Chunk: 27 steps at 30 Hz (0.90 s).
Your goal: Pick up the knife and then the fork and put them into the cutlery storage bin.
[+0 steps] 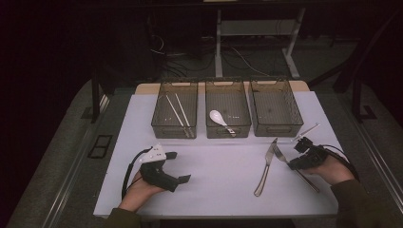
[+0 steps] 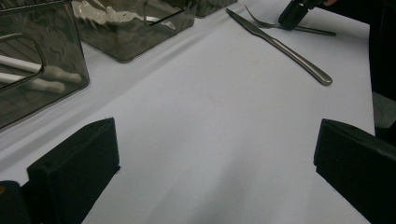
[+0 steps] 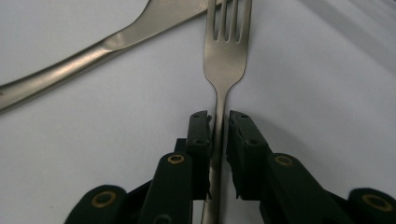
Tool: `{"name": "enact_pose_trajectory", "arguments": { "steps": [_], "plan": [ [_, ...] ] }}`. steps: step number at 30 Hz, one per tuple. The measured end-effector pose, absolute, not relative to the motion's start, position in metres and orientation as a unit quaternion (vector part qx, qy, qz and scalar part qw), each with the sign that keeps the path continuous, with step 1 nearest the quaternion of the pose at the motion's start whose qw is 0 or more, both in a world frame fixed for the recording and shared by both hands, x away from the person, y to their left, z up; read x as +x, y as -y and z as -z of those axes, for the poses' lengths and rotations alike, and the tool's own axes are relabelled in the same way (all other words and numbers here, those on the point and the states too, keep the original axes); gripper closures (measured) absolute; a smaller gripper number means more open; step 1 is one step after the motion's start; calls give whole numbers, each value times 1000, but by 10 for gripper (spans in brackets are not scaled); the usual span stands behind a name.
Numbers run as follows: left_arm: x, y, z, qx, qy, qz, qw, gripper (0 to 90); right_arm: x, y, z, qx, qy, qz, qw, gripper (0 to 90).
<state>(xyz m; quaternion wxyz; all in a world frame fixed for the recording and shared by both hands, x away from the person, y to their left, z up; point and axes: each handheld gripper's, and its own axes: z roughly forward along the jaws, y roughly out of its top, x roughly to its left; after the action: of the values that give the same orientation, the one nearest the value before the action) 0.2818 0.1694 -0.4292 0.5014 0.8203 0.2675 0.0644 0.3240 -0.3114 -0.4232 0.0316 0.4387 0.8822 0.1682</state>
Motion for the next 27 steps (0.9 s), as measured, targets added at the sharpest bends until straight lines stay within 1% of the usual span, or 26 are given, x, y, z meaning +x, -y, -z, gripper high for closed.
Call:
{"name": "enact_pose_trajectory", "arguments": {
  "steps": [2,10,12,17,21,27],
  "plan": [
    [282,-169,429,821,-267,-64,501,0,323,310,424,436,-884,-166,42,807],
    [282,-169,430,821,-267,-64,501,0,316,306,426,421,-890,-162,71,830],
    [282,-169,430,821,-267,-64,501,0,315,307,426,422,-888,-165,73,847],
    [282,-169,430,821,-268,-64,501,0,315,311,427,426,-884,-179,70,851],
    [282,-170,429,820,-267,-65,501,0,315,318,426,437,-876,-197,56,851],
    [282,-170,429,820,-268,-64,501,0,315,326,419,448,-863,-227,53,851]
  ]
}}
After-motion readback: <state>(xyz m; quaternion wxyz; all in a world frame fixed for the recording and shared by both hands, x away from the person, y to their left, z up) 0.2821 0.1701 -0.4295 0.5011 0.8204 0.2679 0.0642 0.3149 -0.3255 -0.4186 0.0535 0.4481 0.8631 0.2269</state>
